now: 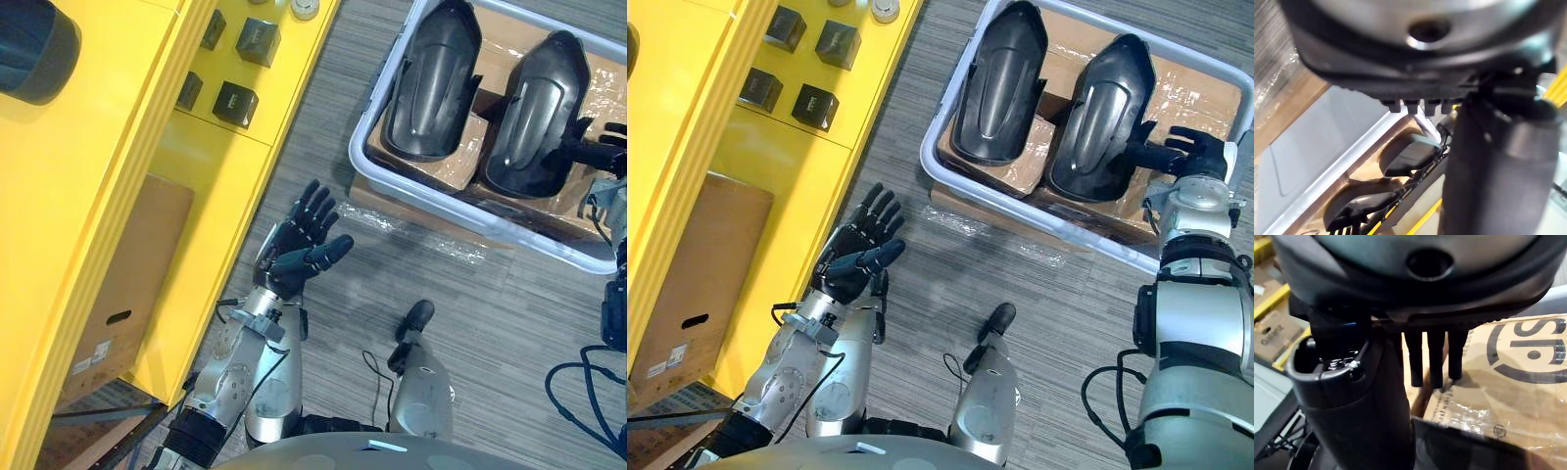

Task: Walk over and take three plastic housings, then place them on the shelf

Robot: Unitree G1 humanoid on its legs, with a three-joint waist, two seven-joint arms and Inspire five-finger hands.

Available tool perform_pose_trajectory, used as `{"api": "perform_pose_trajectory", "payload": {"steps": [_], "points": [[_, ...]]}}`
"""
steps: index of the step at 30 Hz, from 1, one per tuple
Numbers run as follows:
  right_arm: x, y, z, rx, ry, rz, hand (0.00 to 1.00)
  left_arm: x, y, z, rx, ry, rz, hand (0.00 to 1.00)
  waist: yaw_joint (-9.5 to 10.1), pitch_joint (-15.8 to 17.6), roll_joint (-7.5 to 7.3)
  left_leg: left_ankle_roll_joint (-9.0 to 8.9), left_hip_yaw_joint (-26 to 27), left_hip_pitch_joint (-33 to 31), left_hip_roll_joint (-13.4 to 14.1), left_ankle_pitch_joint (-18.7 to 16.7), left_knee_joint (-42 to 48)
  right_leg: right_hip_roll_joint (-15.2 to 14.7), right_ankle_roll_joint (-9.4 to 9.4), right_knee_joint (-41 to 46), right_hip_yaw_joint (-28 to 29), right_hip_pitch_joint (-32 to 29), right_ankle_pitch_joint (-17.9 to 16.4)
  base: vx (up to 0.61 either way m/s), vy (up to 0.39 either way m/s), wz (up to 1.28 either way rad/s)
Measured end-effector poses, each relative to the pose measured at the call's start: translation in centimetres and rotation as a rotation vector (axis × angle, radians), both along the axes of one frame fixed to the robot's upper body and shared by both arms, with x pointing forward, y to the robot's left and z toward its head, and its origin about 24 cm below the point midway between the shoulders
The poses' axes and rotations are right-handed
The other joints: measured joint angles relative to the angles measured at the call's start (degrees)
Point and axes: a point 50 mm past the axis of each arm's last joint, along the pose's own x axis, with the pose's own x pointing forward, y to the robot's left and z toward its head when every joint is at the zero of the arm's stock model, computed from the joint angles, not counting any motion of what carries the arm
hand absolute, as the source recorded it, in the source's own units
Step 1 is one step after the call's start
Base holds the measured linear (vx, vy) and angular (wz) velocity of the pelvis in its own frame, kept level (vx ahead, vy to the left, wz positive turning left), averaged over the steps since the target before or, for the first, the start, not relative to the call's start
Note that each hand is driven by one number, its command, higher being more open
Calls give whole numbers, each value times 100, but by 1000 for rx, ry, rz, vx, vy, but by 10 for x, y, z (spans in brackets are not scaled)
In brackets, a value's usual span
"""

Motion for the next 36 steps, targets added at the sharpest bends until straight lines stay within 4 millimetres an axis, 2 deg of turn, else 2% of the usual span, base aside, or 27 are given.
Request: {"api": "perform_pose_trajectory", "payload": {"steps": [3, 5, 7, 12, 15, 17, 23, 25, 27, 31, 36], "points": [[0, 1, -9, 40, 51, 24, 0, -2, 2, 0, 20, 0, -9, 100, 6, 11, -18, -60, -4, 237, 63, 244, -436, 84, -68, -6, 30, 52, -117, -33, -103, 0], [-3, 3, -25, 44, 148, 36, 0, -4, 3, 2, 28, -10, -11, 100, 20, 27, -46, -105, -5, 456, 125, 428, -770, 161, -94, -12, 34, 127, -152, -24, -99, 2], [-4, 5, -34, 67, 171, 42, 0, -6, 5, 4, 29, -20, -8, 100, 10, 44, -75, -136, 9, 661, 165, 571, -1045, 202, -94, -11, 34, 212, -151, -13, -63, -1], [-10, 1, -40, 70, 203, -21, 0, -9, 7, 13, 32, -49, -20, 100, 14, 32, -87, -164, 52, 1118, 221, 913, -1723, 278, -26, -25, 43, 353, -204, -29, -37, 0], [-15, -1, -49, 95, 212, -45, 0, -9, 9, 13, 81, -60, -20, 100, 16, -14, -160, -165, 105, 1243, 222, 964, -1825, 281, -16, -34, 94, 410, -211, -8, -5, -5], [-18, 1, -63, 125, 225, -45, 0, -8, 12, 12, 132, -59, -25, 100, 9, -66, -239, -166, 194, 1409, 220, 967, -1827, 281, 13, -81, 164, 535, -192, 13, -7, -13], [-34, 6, -104, 132, 284, -92, 0, -13, 11, 17, 153, -87, -47, 100, -33, -619, -343, -196, 269, 1649, 229, 892, -1857, 336, 96, -365, 157, 855, -153, 18, -12, -4], [-35, 10, -110, 90, 269, -103, 0, -16, 9, 17, 148, -91, -69, 100, -43, -822, -368, -213, 295, 1684, 234, 873, -1857, 360, 142, -491, 164, 935, -127, 26, -22, -6], [-32, 19, -108, 13, 213, -103, 0, -18, 6, 16, 147, -76, -101, 100, -93, -1096, -398, -216, 337, 1717, 238, 844, -1858, 379, 184, -624, 165, 1003, -96, 33, -25, -7], [-21, 42, -89, -216, 112, -71, 0, -19, -3, 8, 163, 7, -164, 100, -223, -1521, -474, -229, 421, 1859, 240, 791, -1857, 404, 235, -818, 190, 1177, -46, 38, -22, -7], [-14, 68, -80, -427, 48, -14, 0, -21, -20, -13, 197, 198, -303, 100, -327, -1905, -752, -294, 537, 1966, 321, 738, -1855, 496, 217, -928, 286, 1243, 15, 33, -26, -12]]}}
